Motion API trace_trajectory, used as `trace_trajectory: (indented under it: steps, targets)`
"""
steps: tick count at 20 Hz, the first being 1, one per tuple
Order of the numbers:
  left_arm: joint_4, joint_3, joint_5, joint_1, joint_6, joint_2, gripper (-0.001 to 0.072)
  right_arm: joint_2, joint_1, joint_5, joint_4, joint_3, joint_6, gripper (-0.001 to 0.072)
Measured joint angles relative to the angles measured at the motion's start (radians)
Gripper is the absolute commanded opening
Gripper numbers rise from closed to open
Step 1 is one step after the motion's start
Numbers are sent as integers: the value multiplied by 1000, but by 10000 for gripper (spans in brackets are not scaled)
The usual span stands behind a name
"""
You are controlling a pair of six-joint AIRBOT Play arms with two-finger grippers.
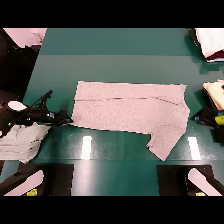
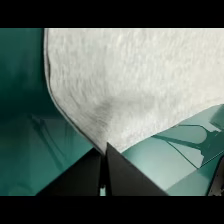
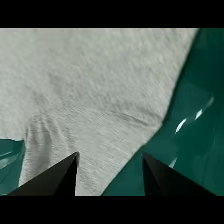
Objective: Fold the shirts.
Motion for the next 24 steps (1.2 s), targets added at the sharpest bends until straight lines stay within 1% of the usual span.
trace_trajectory:
  steps: [2, 5, 9, 10, 11, 12, 13, 14, 15, 17, 20, 24]
  targets:
    - [0, 11, 1, 0, 1, 8, 23, 3, -60, -8, -16, -100, 7, 443]
    - [1, 20, 5, 0, 4, 14, 23, 5, -98, -43, -18, -242, 7, 438]
    - [1, 24, 6, 0, 5, 17, 23, 6, -60, -97, 58, -343, 0, 427]
    - [2, 24, 6, 0, 5, 17, 23, 6, -37, -114, 66, -349, 0, 407]
    - [1, 24, 7, 0, 5, 17, 23, 7, -12, -143, 78, -352, -1, 312]
    - [2, 24, 6, 0, 5, 17, 23, 6, 13, -173, 83, -347, 0, 287]
    - [2, 24, 6, 0, 5, 17, 23, 6, 35, -192, 81, -340, 1, 201]
    - [2, 24, 5, 0, 5, 17, 23, 4, 55, -229, 82, -326, 1, 79]
    - [2, 24, 3, 0, 5, 17, 23, 1, 68, -246, 74, -310, 4, 13]
    - [6, 24, -3, 0, 6, 17, 22, 2, 87, -249, 70, -270, 5, 13]
    - [24, 25, -20, 0, 6, 24, 21, 11, 97, -195, 71, -208, 7, 13]
    - [126, 25, -86, 0, -17, 95, 21, 95, 121, -84, -8, -153, 8, 13]
